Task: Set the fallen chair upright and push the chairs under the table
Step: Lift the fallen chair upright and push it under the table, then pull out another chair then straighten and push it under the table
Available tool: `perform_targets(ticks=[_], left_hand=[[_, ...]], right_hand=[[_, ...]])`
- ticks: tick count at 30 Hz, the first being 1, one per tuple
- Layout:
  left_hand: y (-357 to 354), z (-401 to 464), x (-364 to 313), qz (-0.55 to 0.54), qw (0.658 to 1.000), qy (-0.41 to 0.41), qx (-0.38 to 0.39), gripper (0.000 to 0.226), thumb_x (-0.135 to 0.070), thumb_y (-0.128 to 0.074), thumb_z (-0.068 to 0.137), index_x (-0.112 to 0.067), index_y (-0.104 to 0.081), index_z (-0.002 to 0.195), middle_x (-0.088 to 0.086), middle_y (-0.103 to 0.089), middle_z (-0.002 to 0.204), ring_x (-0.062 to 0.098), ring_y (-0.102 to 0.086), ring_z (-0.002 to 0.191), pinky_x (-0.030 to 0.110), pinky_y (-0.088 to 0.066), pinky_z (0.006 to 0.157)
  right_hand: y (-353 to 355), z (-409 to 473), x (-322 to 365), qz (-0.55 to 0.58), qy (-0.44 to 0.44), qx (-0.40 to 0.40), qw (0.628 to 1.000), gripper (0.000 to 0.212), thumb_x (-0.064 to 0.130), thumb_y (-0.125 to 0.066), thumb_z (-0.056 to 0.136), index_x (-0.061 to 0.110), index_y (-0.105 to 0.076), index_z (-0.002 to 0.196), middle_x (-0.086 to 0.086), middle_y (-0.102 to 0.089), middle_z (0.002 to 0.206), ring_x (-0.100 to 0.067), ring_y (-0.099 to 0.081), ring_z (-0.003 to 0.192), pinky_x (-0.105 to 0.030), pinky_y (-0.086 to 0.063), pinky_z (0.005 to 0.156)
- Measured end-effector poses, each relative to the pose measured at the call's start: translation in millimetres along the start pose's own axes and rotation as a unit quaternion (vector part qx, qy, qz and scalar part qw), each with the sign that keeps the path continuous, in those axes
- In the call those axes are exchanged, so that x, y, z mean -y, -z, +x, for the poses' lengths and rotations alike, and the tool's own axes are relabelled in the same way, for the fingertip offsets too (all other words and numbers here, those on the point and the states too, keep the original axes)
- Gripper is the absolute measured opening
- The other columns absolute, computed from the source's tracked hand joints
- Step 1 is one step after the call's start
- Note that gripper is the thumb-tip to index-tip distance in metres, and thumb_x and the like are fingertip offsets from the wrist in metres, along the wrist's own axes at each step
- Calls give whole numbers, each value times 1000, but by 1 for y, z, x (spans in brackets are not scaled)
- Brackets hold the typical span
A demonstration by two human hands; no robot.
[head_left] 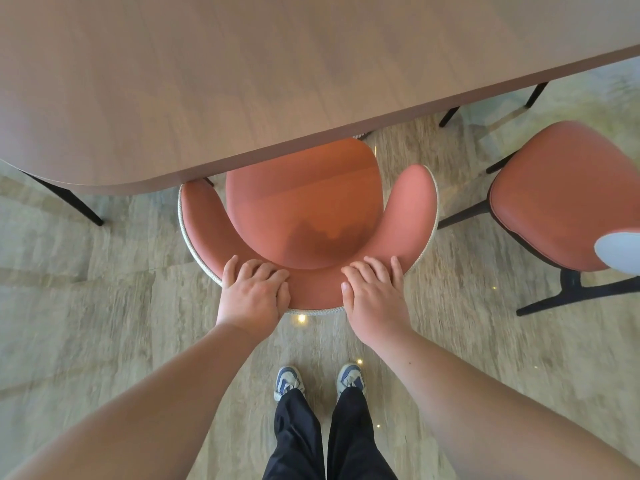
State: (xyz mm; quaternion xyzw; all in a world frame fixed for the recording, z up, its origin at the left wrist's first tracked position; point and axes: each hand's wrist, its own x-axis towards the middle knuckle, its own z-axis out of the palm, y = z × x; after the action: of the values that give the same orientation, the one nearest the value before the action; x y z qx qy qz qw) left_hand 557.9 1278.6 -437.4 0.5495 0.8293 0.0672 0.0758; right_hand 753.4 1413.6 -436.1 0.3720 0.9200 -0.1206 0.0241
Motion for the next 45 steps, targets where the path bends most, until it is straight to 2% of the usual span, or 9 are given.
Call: perform_targets(ticks=[4,7,9,12,19,24,37,40,45], left_hand=[[7,-1,-3,-12,999,18,28,47,-37,-36,99,-18,-75,116,3,-75,117,34,-61,121,59,-24,120],[12,-5,4,-33,998,37,26,57,-41,-36,99,-10,-58,141,12,-57,149,37,-38,149,56,-15,126],[18,-4,15,-43,996,78,16,62,-41,-35,99,-10,-44,152,13,-41,163,33,-20,157,52,-5,128],[26,9,36,-42,992,114,17,65,-40,-38,102,-11,-31,160,13,-23,171,28,-5,160,45,3,129],[26,46,65,-16,977,185,102,79,-52,-31,103,-10,-7,165,14,1,174,27,13,159,41,8,128],[18,52,66,4,971,207,122,80,-53,-30,102,-7,-8,165,17,0,174,29,14,159,42,9,127],[21,55,73,0,970,181,162,78,-58,-30,102,-16,-12,165,15,-2,174,32,15,158,46,9,127],[28,48,78,-27,973,156,167,75,-51,-38,103,-17,-14,165,10,-8,174,27,13,159,43,7,127],[40,17,75,-129,964,161,170,69,-32,-47,104,-16,-18,165,5,-10,175,19,8,160,43,-10,128]], right_hand=[[9,-1,1,10,4,34,999,52,39,-23,104,22,-57,139,5,-59,140,-23,-40,143,-53,-6,124],[15,-2,-5,35,5,37,999,59,42,-22,103,16,-41,153,-1,-38,162,-22,-21,154,-48,0,126],[22,2,-14,41,-8,18,999,58,36,-32,102,11,-36,155,-5,-31,165,-24,-15,156,-47,-2,126],[32,21,-33,-1,-35,6,999,64,29,-44,99,8,-29,157,-10,-25,167,-28,-12,156,-48,-4,126],[33,66,-69,-70,-101,89,988,74,42,-34,101,3,-12,160,-14,-10,170,-28,5,157,-44,0,126],[29,66,-69,-100,-110,99,984,76,46,-27,101,0,-10,159,-16,-8,170,-29,6,157,-44,3,126],[33,72,-78,-48,-109,139,983,77,49,-33,100,4,-14,160,-12,-8,171,-26,8,157,-43,4,125],[45,66,-76,20,-116,148,982,70,41,-38,102,7,-17,160,-8,-10,171,-21,3,157,-39,-3,125],[57,23,-52,118,-150,128,973,61,21,-42,103,8,-22,159,-5,-15,170,-17,-2,157,-34,-11,124]])
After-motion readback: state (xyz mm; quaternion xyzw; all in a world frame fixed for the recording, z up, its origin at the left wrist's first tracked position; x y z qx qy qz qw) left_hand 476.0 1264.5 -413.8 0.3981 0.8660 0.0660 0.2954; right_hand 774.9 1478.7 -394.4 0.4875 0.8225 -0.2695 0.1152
